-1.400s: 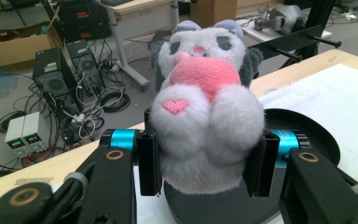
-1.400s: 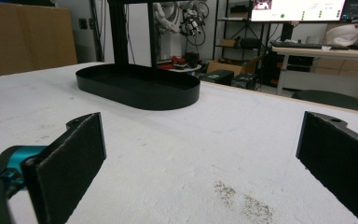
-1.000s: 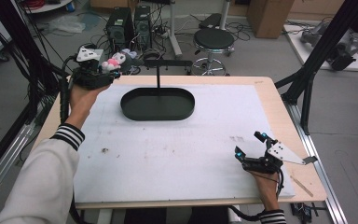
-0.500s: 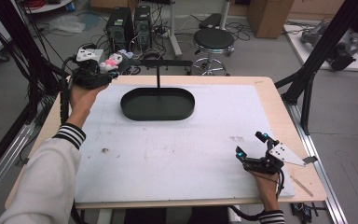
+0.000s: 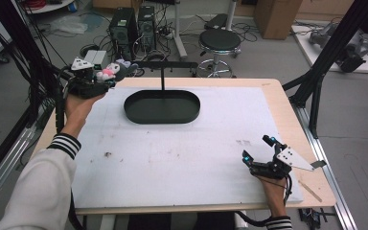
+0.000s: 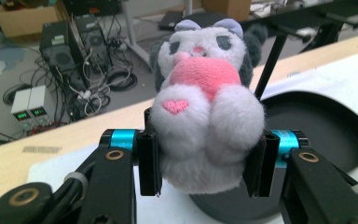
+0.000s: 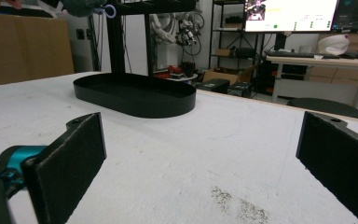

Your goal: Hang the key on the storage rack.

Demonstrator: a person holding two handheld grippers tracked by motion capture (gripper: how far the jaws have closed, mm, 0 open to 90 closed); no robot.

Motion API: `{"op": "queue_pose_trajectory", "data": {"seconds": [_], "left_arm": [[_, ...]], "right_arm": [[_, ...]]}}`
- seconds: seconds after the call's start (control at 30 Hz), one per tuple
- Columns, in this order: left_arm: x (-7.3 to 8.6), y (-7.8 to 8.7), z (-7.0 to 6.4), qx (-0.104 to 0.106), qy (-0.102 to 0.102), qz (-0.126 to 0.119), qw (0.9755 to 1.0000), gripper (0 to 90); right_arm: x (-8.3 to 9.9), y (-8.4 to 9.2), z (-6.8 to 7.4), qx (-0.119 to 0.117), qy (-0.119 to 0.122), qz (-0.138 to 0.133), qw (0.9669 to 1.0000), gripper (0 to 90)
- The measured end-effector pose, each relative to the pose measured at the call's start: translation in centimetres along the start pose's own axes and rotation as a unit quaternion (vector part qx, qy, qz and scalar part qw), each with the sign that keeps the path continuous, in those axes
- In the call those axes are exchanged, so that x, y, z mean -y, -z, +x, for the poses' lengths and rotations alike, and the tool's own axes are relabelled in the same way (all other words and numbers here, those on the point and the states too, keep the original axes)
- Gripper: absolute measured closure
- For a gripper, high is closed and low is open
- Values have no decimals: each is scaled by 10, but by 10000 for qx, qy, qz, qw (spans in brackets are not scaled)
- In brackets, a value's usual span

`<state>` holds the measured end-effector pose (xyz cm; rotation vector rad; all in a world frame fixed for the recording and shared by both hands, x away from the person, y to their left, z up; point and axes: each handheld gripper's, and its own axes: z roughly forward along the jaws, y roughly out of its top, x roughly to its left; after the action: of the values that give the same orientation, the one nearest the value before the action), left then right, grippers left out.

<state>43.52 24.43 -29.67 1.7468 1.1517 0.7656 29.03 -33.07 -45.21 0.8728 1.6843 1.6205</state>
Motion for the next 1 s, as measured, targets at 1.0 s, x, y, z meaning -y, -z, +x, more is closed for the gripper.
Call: {"op": "queue_pose_trajectory", "data": {"seconds": [1.0], "left_arm": [[23, -34, -1, 157, 31, 548, 9984, 563]], "right_arm": [[0, 0, 0, -14, -5, 6, 10000, 4]]}}
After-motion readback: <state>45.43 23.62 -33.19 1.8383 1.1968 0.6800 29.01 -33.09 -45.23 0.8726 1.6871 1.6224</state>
